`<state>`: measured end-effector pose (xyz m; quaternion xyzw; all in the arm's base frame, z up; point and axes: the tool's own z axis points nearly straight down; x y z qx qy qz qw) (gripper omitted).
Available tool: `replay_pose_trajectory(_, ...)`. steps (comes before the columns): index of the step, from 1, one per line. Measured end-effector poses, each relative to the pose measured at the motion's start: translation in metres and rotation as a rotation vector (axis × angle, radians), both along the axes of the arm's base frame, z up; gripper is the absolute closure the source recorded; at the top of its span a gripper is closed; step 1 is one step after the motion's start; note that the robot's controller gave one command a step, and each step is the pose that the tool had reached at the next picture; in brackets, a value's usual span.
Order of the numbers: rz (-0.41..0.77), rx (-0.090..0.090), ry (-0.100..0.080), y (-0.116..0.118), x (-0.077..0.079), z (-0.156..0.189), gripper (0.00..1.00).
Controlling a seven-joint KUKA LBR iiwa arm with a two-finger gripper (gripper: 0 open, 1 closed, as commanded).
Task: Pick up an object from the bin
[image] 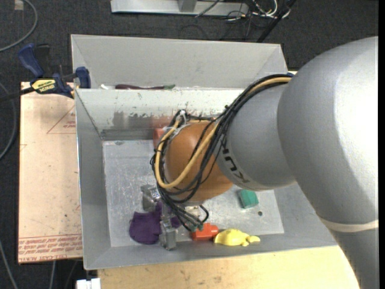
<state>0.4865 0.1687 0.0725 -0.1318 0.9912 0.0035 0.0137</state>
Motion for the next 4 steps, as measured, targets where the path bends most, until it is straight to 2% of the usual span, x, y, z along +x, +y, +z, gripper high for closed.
replay_pose_trajectory(1,0.052,-0.006,0.024,0.005,-0.005,-0.002,1.0)
replay_pose_trajectory(3,0.052,-0.007,0.027,0.005,-0.006,0.001,1.0)
replay_pose_trajectory(4,0.052,-0.008,0.03,0.005,-0.007,0.017,1.0)
